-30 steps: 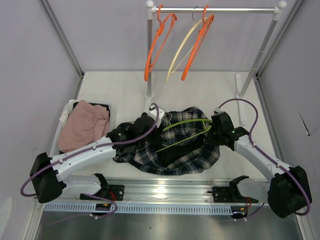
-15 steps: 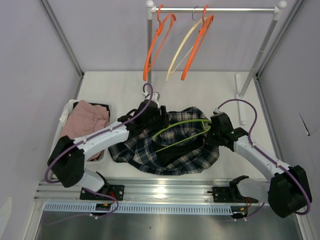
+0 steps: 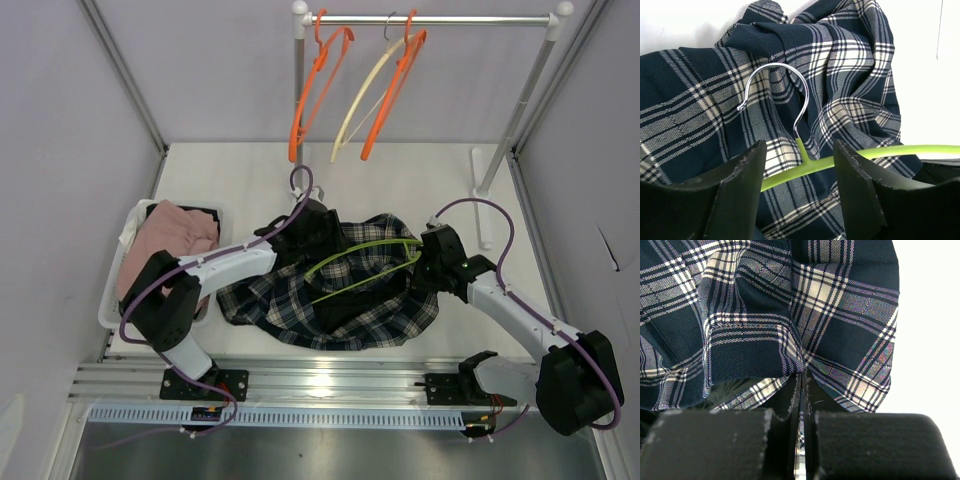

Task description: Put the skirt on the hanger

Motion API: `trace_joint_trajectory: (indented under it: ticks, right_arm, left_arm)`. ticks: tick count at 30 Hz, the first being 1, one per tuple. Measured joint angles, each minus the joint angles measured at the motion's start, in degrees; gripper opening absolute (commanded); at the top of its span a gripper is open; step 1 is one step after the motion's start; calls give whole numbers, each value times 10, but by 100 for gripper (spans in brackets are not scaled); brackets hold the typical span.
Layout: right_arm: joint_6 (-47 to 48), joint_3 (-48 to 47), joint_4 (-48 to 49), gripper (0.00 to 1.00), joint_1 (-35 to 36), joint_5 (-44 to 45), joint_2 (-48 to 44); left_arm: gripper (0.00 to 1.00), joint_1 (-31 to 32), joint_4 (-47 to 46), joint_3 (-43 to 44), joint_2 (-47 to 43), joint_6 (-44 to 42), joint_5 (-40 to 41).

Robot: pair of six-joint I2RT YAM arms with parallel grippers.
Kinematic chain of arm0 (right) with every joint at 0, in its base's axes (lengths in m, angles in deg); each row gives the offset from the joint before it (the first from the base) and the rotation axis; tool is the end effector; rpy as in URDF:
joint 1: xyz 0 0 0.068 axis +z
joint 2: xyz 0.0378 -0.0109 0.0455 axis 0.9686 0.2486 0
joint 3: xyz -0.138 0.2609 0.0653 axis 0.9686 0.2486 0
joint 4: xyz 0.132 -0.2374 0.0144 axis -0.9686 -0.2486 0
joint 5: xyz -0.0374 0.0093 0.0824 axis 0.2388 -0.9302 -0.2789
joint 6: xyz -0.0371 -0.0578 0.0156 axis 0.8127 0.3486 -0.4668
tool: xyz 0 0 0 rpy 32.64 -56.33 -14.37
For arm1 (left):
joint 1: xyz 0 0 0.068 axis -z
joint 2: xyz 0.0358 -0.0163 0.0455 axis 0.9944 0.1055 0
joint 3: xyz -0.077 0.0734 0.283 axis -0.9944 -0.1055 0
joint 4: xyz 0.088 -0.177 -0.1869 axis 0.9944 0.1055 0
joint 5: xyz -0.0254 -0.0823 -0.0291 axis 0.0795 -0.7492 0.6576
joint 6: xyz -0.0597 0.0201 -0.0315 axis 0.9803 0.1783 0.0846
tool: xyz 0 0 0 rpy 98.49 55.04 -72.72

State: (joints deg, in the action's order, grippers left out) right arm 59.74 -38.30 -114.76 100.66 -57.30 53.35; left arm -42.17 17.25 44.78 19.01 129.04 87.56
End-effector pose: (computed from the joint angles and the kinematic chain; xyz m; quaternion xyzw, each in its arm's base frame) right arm 0.2117 0.0950 0.2194 0.0411 0.9550 0.1057 0.2741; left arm 0.2888 -0.2527 0.2346 -0.0455 0.9061 -0.2670 0.3251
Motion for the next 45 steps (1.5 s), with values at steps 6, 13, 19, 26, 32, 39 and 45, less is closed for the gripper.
trace_joint_trajectory:
  ticks: [6, 13, 19, 26, 32, 39, 45]
  right_arm:
    - [0, 0, 0, 0, 0, 0, 0]
    - [0, 0, 5, 0, 0, 0, 0]
    - [1, 0, 8, 0, 0, -1, 0]
    - [1, 0, 10, 0, 0, -4, 7]
    - [1, 0, 10, 0, 0, -6, 8]
    - [4, 0, 9, 0, 0, -10, 8]
    - [5, 0, 7, 0, 5, -17, 7]
  left_arm:
    - [55, -5, -19, 0, 17, 22, -17]
    - [52, -12, -39, -6, 22, 58, -25]
    - [51, -18, -44, -14, 23, 75, -37]
    - [43, -18, -51, -14, 30, 84, -49]
    - [31, -19, -54, -14, 41, 94, -49]
    - [0, -21, -54, -12, 50, 100, -54]
    - [0, -24, -44, -10, 33, 90, -37]
